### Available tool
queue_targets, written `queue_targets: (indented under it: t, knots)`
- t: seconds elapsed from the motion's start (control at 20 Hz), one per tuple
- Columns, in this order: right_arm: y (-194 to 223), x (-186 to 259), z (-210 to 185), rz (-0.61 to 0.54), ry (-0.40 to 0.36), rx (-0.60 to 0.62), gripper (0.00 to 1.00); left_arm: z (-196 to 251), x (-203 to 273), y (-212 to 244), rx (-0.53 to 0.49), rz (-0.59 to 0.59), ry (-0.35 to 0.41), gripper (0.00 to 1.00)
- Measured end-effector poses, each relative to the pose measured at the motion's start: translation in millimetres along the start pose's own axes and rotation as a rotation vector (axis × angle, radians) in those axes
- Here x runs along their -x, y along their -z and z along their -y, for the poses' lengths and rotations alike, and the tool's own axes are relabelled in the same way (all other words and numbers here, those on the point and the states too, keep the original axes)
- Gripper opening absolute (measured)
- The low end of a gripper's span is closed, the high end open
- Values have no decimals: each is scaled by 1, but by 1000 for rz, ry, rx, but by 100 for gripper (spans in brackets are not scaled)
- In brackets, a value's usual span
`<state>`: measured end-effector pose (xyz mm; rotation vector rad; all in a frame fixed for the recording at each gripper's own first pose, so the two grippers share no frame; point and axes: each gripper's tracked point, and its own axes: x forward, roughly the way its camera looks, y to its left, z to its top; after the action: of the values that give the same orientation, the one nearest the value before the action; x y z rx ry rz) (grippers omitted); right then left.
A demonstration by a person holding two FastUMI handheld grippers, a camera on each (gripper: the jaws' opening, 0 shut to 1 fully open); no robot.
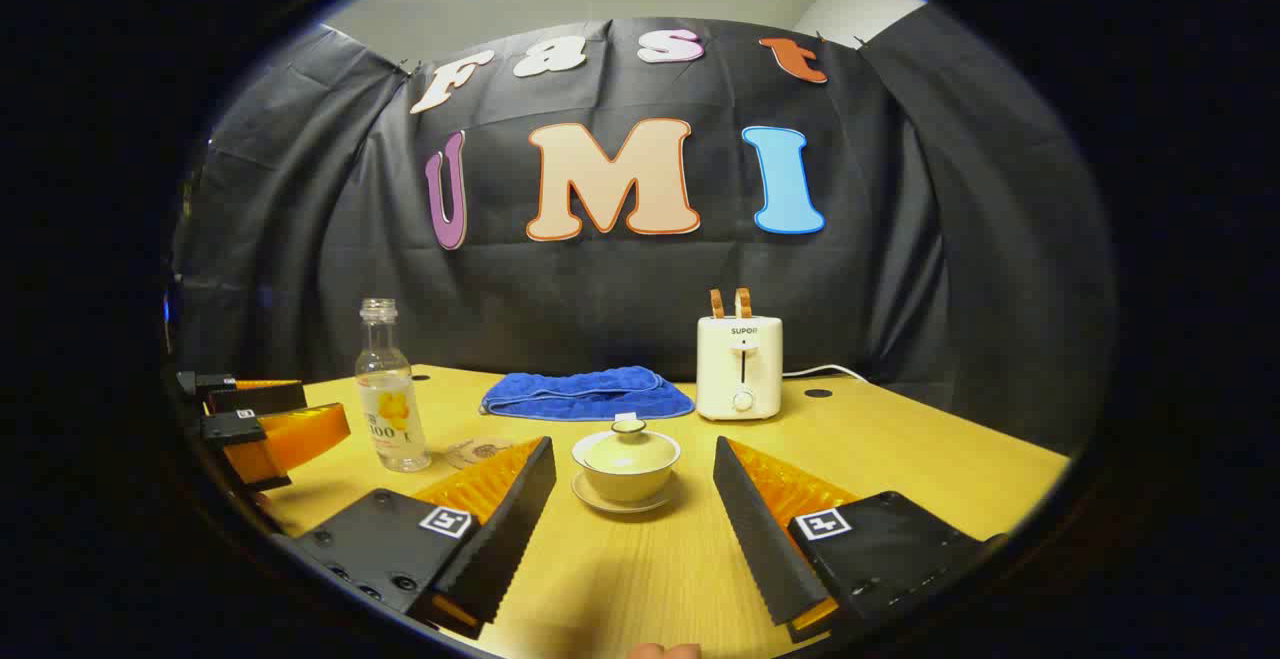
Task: Open the teacup lid with one hand, grasp the water bottle and pour water into the teacup with the other hand; after pouring, place the water bottle on the coaster and then close the teacup lid.
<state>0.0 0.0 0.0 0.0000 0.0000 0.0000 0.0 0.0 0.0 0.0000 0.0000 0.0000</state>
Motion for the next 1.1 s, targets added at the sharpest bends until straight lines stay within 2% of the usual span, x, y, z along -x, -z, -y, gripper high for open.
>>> queue_targets:
  t: [0.05,0.2,0.25,0.3,0.5,0.55,0.6,0.65,0.8,1.1]
  knots:
    - [0,0,2,-1,7,-2,100,3,-1,0,3,1,1,99]
    - [1,-1,2,0,11,-2,96,2,-1,0,3,6,0,98]
    - [0,-1,0,1,0,-1,99,2,-1,1,1,1,0,98]
    - [1,0,-1,0,-7,0,96,2,-1,1,2,1,0,98]
    - [1,0,-1,-1,-17,-1,100,2,-2,0,0,6,0,98]
    - [0,0,-1,0,-17,-1,96,2,-1,1,0,3,0,98]
    - [1,0,-1,-1,-17,-1,100,2,-2,0,0,4,0,98]
    - [1,0,-1,0,-17,0,96,2,-2,0,1,4,0,98]
    - [1,0,0,0,-17,0,100,3,-2,0,1,2,0,96]
    - [1,-2,-2,0,-27,0,96,3,-2,1,0,3,3,98]
